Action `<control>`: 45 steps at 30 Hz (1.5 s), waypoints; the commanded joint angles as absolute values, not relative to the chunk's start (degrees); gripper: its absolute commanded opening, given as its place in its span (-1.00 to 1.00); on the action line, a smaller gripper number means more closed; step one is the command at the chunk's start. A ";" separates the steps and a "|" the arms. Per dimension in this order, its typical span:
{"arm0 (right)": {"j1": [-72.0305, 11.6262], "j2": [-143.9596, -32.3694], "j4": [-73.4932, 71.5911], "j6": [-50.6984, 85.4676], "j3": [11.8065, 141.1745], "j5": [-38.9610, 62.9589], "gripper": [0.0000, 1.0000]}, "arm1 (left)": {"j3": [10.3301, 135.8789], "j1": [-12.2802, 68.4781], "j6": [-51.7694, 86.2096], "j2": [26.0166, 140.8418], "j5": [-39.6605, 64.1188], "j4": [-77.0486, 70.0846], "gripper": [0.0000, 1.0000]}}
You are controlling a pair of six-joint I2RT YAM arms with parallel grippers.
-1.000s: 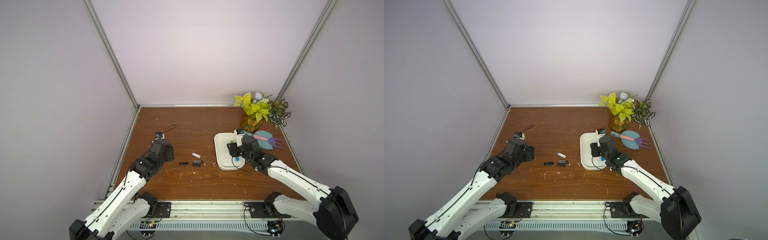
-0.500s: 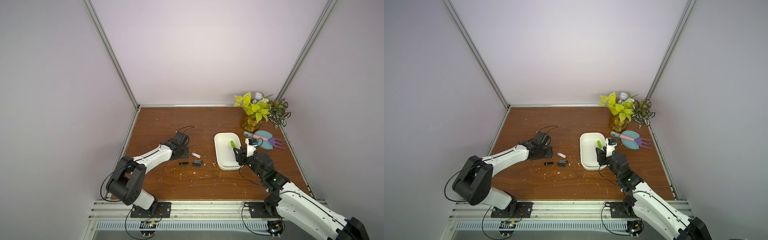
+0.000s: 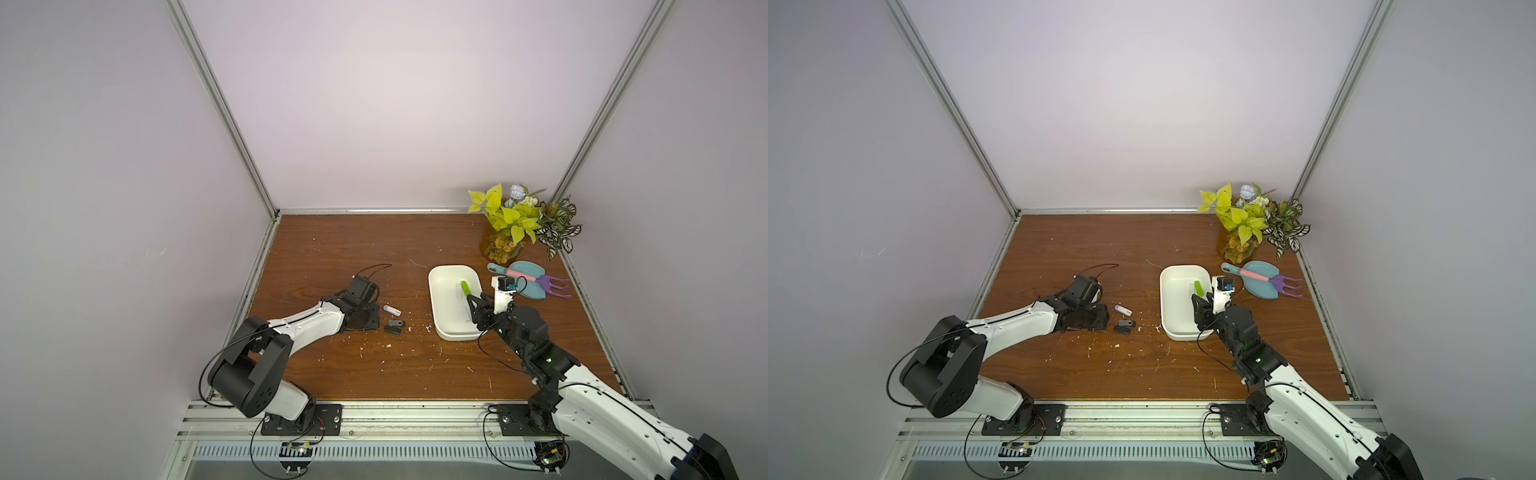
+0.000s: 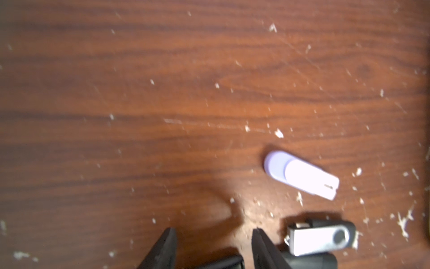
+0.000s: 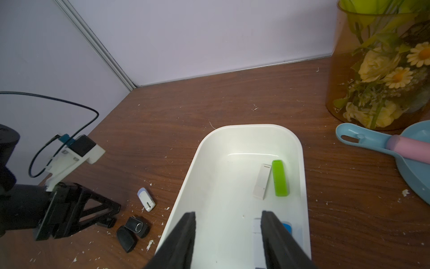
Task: Put the usb flash drive into the storage box
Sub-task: Pick up the USB flash from the center of the board.
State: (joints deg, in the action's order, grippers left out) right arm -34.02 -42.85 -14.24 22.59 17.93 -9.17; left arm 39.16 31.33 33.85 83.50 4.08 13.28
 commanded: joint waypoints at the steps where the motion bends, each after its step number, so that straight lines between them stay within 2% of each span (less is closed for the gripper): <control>1: -33.96 -43.33 -17.14 23.02 18.21 -9.93 0.02 | 36.25 33.57 36.38 81.96 6.11 15.47 0.04; 15: -34.00 -43.51 -17.01 23.10 18.20 -9.57 0.03 | 32.38 38.47 38.94 78.17 3.63 17.87 0.02; 24: -33.98 -43.93 -17.31 22.87 18.24 -9.07 0.02 | 36.01 43.09 40.32 84.98 -3.43 24.10 -0.19; 32: -33.96 -43.94 -17.10 22.74 18.36 -9.32 0.02 | 37.24 43.49 40.88 88.66 -5.27 25.57 -0.60; 37: -34.00 -43.25 -17.27 22.79 17.94 -9.58 0.03 | 38.53 43.59 40.80 88.07 -5.58 26.13 -0.77; 45: -33.98 -44.70 -15.62 23.30 18.31 -13.29 0.01 | 44.85 43.59 40.21 77.52 -5.49 27.68 -0.79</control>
State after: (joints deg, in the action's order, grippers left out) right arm -34.02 -44.71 -14.26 22.61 17.93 -10.26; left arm 41.52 43.09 40.47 81.56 -6.35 24.23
